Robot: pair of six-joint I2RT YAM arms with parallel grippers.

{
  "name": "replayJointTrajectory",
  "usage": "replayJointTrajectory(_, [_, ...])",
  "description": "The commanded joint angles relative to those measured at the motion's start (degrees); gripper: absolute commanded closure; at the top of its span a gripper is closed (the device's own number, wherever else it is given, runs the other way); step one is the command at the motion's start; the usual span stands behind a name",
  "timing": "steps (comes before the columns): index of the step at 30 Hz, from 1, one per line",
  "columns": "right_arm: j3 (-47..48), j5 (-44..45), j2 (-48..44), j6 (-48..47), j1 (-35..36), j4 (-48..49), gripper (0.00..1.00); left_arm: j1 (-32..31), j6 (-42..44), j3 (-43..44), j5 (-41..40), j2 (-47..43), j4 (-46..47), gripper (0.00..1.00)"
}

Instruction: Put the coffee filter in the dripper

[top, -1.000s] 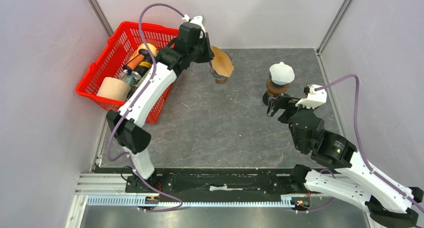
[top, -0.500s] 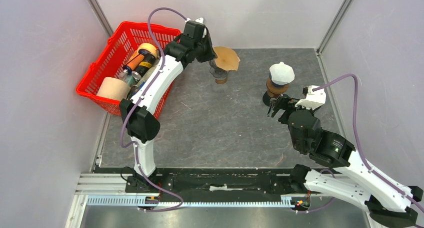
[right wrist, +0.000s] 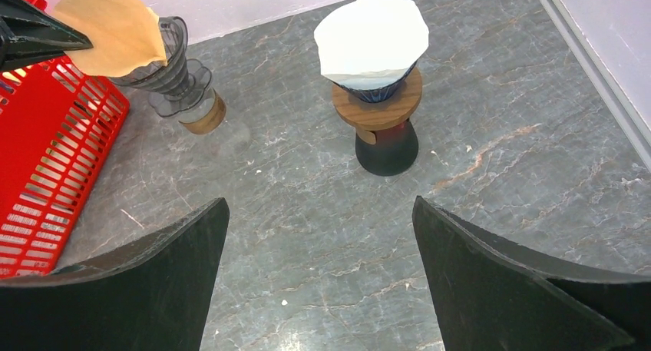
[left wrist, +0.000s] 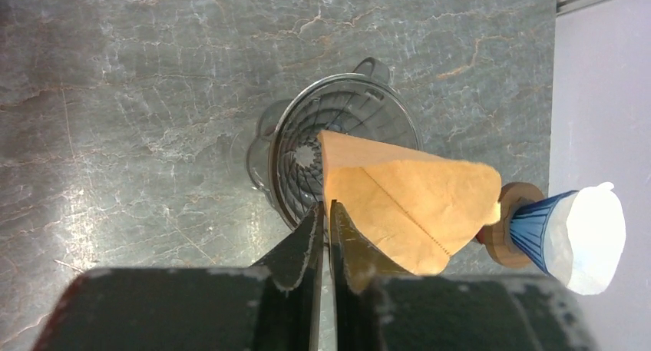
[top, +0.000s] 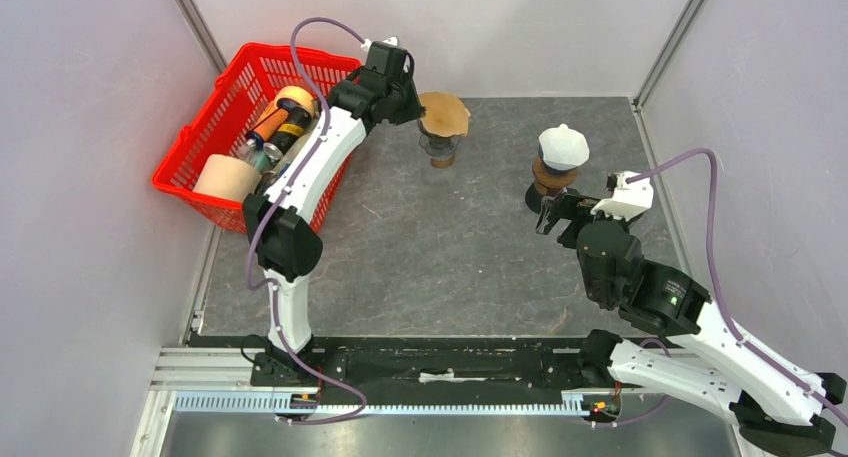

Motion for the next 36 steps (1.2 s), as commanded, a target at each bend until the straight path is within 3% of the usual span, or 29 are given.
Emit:
replayJointTrajectory(1, [0.97, 2.46, -0.05, 0.27, -0.07, 0.39, 0.03, 0.61, -1.85, 3.65, 0.6, 2.04, 0.08, 0.79])
replayJointTrajectory(4, [2.01, 2.65, 0.76, -0.34, -0.07, 0.07, 0.03, 0.6, -1.29, 4.72, 1.02, 2.24, 0.09, 0.64])
replayJointTrajectory(7, [3.1, 2.65, 1.51, -0.5, -0.07, -0.2, 0.03, 0.61, -0.41, 4.79, 0.21, 1.18, 0.08, 0.56])
replayJointTrajectory(10, [5.16, 1.09, 3.97, -2.92, -0.08, -0.21, 0.03, 0.53, 1.23, 4.55, -0.03, -0.49, 0.1, 0.19])
replayJointTrajectory(11, [6.48, 0.47, 5.54, -3.73, -0.07, -0.49, 0.03, 0.52, 1.75, 4.34, -0.12, -1.12, 0.04, 0.17])
replayJointTrajectory(16, [17.83, -1.48, 16.32, -2.72, -1.77, -7.43, 0.03, 0.53, 4.06, 0.58, -0.39, -7.35, 0.56, 0.14])
replayJointTrajectory(18, [23.19, -7.53, 20.99, -2.63, -5.23, -9.72, 0.03, 0.52, 5.18, -4.32, -1.1, -12.38, 2.37, 0.13])
replayJointTrajectory(22, [33.42, -27.17, 31.24, -5.51, -15.49, -10.35, 0.03, 0.53, 6.22, -23.06, -6.24, -26.29, 9.13, 0.13])
replayJointTrajectory(29, [59.38, -38.12, 53.74, -11.46, -19.94, -15.43, 0.03, 0.53, 3.25, -59.97, -16.72, -55.59, 17.31, 0.11])
replayJointTrajectory(33, [74.81, -42.41, 66.69, -13.1, -20.99, -20.78, 0.05, 0.53, 0.25, -71.15, -21.1, -67.5, 15.04, 0.11])
replayJointTrajectory(36, [81.43, -43.9, 73.01, -13.98, -21.06, -20.41, 0.08, 0.53, -1.86, -75.11, -21.95, -71.43, 11.52, 0.1])
